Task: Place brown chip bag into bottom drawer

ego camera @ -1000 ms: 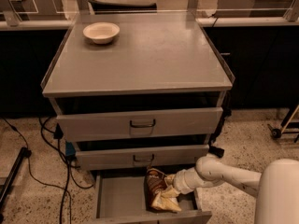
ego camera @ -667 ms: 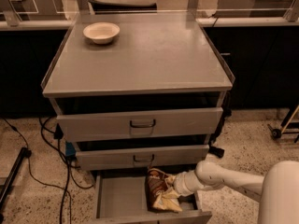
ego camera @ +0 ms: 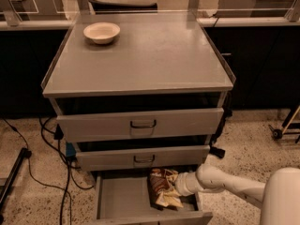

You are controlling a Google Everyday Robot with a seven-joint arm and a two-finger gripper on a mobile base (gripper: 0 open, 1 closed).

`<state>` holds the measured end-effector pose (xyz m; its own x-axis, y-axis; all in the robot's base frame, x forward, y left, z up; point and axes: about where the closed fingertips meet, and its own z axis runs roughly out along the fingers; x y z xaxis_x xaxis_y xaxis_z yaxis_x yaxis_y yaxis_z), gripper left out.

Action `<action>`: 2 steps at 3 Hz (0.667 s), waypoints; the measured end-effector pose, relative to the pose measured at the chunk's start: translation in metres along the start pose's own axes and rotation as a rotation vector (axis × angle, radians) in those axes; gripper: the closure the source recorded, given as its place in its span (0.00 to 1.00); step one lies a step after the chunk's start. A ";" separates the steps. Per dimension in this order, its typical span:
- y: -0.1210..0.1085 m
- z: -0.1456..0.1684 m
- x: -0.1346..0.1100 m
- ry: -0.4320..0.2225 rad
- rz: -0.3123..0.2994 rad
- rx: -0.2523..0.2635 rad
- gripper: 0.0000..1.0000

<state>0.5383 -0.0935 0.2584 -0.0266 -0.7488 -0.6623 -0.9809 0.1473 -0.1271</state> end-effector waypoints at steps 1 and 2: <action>-0.011 0.016 0.006 -0.023 -0.018 -0.008 1.00; -0.029 0.052 0.020 -0.062 -0.031 -0.050 1.00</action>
Offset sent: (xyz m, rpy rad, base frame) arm 0.0447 0.0096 -0.0422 0.0588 0.0020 0.0595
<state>0.5761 -0.0793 0.2099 0.0143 -0.7105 -0.7035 -0.9895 0.0913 -0.1123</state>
